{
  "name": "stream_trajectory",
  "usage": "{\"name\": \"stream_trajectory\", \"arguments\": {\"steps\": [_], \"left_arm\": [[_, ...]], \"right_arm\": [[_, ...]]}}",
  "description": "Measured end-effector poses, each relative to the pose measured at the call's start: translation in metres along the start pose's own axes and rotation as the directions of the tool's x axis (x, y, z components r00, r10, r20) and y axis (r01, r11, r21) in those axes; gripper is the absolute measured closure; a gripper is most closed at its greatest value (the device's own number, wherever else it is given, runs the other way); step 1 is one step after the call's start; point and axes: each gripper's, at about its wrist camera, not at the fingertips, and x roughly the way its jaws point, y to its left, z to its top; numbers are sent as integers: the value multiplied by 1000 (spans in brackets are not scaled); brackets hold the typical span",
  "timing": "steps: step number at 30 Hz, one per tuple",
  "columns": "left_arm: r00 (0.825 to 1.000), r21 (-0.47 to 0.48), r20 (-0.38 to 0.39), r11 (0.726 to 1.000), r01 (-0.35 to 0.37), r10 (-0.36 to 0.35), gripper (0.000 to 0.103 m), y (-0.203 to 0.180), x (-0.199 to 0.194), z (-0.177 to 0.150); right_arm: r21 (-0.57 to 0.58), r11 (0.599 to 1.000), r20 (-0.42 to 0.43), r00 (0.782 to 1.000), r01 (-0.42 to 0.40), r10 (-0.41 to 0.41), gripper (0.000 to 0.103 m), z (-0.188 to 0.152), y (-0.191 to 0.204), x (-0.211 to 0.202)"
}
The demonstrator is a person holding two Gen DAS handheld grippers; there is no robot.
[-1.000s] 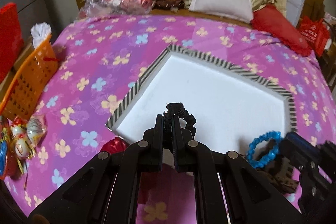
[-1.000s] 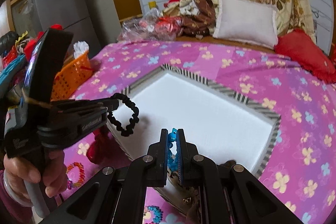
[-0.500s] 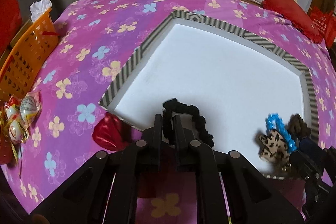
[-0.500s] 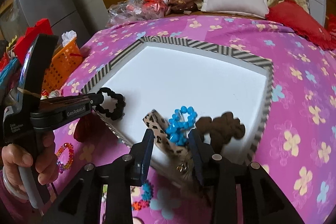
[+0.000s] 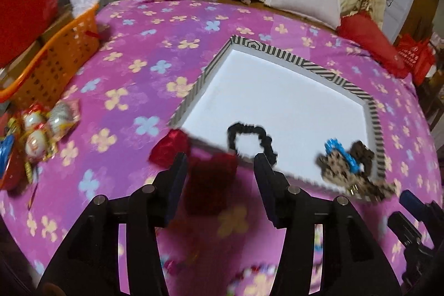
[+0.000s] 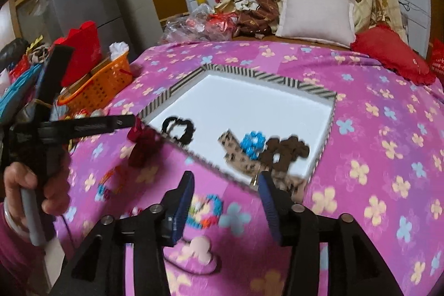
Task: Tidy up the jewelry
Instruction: 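Open both tools to drop the scrunchie and bracelet into the tray, then move both tools back over the remaining bracelets and hair tie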
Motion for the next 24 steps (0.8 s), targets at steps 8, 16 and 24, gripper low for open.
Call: {"name": "stream_trajectory", "arguments": {"steps": [8,16,24], "left_arm": [[1000,-34,-6,999,-30,30,53,45,-43,-66],[994,-64,-24,992,-109,108,53,73,-51,-127],[994,-92,-37,990,-102,99,53,77,-42,-138]], "right_arm": [[11,1000,-51,999,-12,13,50,-47,13,-7],[21,999,-61,997,-39,40,50,-75,27,-16],[15,1000,-78,997,-26,27,50,-90,30,-16]]}}
